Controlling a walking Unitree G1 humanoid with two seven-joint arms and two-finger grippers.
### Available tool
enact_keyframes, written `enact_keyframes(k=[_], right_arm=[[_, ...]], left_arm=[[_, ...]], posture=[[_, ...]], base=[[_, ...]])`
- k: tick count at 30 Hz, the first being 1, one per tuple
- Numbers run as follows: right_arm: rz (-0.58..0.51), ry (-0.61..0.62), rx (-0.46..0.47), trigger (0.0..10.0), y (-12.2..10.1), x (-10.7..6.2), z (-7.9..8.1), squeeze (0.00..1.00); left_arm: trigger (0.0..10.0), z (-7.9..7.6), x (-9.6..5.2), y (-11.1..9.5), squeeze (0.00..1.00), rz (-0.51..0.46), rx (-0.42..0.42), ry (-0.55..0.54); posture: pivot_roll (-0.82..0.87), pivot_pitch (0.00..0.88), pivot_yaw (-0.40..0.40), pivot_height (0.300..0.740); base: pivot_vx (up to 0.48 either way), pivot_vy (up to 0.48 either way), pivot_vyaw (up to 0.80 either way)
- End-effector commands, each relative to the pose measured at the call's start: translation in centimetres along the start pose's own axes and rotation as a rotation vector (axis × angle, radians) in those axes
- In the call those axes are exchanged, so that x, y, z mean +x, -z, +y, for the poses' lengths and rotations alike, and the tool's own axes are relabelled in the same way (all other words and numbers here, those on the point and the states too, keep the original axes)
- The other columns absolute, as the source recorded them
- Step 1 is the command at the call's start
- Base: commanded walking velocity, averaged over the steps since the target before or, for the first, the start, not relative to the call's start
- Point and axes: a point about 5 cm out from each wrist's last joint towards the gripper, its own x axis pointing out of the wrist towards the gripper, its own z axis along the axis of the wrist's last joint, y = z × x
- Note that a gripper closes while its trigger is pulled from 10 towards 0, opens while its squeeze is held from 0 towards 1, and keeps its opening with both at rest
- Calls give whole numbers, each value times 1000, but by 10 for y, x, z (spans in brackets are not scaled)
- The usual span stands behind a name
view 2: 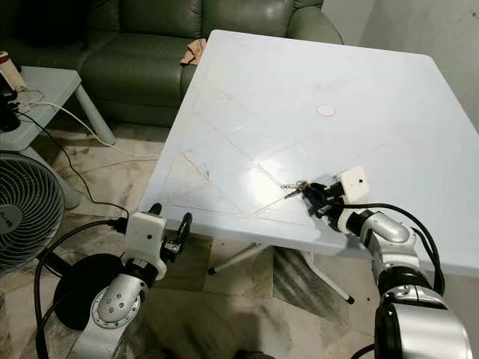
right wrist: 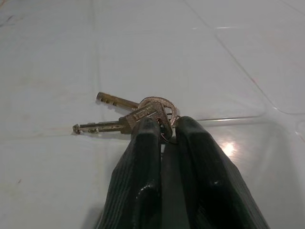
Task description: Hang keys on a hook
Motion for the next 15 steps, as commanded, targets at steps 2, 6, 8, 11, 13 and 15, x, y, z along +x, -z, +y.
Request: enact_keyframes(k=[2, 6, 8, 11, 13, 15], right_arm=[[14, 25, 35, 10000, 3, -1, -2, 0], [-30, 44, 106, 10000, -3, 0, -5, 0], [-55, 54, 134, 10000, -6, 1, -6, 0], [-93, 63, 179, 10000, -11, 2, -8, 0], [-120, 65, 206, 10000, -14, 2, -9, 0], [-146, 56, 234, 10000, -18, 4, -10, 0]], left_arm=[[10000, 1, -2, -2, 0, -4, 9, -15], [10000, 1, -2, -2, 0, -6, 10, -18], [10000, 1, -2, -2, 0, -6, 11, -19], [10000, 1, -2, -2, 0, -6, 11, -19], [10000, 1, -2, -2, 0, -7, 12, -19], [10000, 1, -2, -2, 0, -6, 10, -21]], posture=[[-21, 170, -31, 740], [-20, 170, -31, 740], [-20, 170, -29, 740], [-20, 170, -29, 740], [-20, 170, -29, 740], [-21, 172, -30, 740]], base=[[0, 0, 0], [0, 0, 0], [0, 0, 0], [0, 0, 0], [0, 0, 0], [0, 0, 0]])
